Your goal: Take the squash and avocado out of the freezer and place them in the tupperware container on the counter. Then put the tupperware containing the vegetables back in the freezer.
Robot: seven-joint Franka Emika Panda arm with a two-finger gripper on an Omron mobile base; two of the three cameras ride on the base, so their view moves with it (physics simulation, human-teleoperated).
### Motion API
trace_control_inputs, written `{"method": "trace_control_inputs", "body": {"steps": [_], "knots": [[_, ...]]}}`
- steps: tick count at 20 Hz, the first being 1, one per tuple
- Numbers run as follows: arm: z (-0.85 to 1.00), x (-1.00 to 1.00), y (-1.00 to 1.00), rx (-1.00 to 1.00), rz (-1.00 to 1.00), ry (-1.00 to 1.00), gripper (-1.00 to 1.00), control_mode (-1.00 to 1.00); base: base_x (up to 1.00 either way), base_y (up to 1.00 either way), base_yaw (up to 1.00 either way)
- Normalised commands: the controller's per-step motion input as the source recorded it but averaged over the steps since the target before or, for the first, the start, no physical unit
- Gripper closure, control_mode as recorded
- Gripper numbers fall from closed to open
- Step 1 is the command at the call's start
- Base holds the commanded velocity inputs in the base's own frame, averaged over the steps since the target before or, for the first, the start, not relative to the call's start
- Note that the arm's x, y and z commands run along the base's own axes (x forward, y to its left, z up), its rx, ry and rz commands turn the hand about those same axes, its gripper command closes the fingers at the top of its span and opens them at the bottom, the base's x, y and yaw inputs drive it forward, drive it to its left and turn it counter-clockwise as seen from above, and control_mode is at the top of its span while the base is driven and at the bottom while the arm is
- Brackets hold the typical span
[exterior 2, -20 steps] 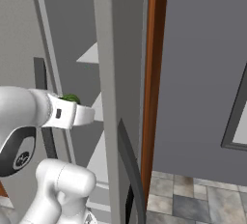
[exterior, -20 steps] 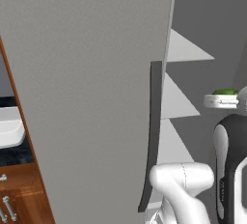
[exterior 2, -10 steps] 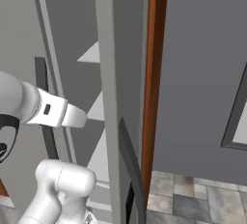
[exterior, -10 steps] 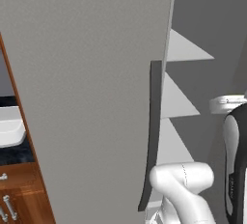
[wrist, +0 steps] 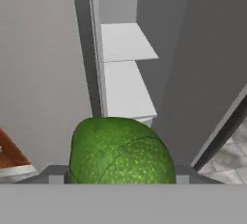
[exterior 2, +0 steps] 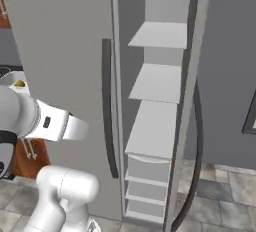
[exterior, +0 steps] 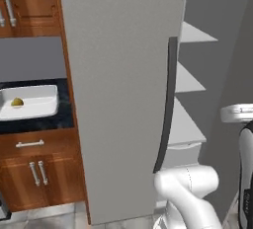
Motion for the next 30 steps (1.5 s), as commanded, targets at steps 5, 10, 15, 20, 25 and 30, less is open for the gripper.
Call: {"method": "trace_control_inputs", "body": {"steps": [5,10,15,20,25,30], "knots": [[0.00,0.00,0.00,0.00,0.00,0.00,1.00,1.00,0.02,1.00,0.01],[0.00,0.00,0.00,0.00,0.00,0.00,1.00,1.00,0.24,1.00,0.04],[0.00,0.00,0.00,0.00,0.00,0.00,1.00,1.00,0.30,1.00,0.06],[0.00,0.00,0.00,0.00,0.00,0.00,1.00,1.00,0.45,1.00,0.08],[0.00,0.00,0.00,0.00,0.00,0.00,1.00,1.00,0.69,0.86,0.06],[0.00,0.00,0.00,0.00,0.00,0.00,1.00,1.00,0.85,0.15,0.01]]}}
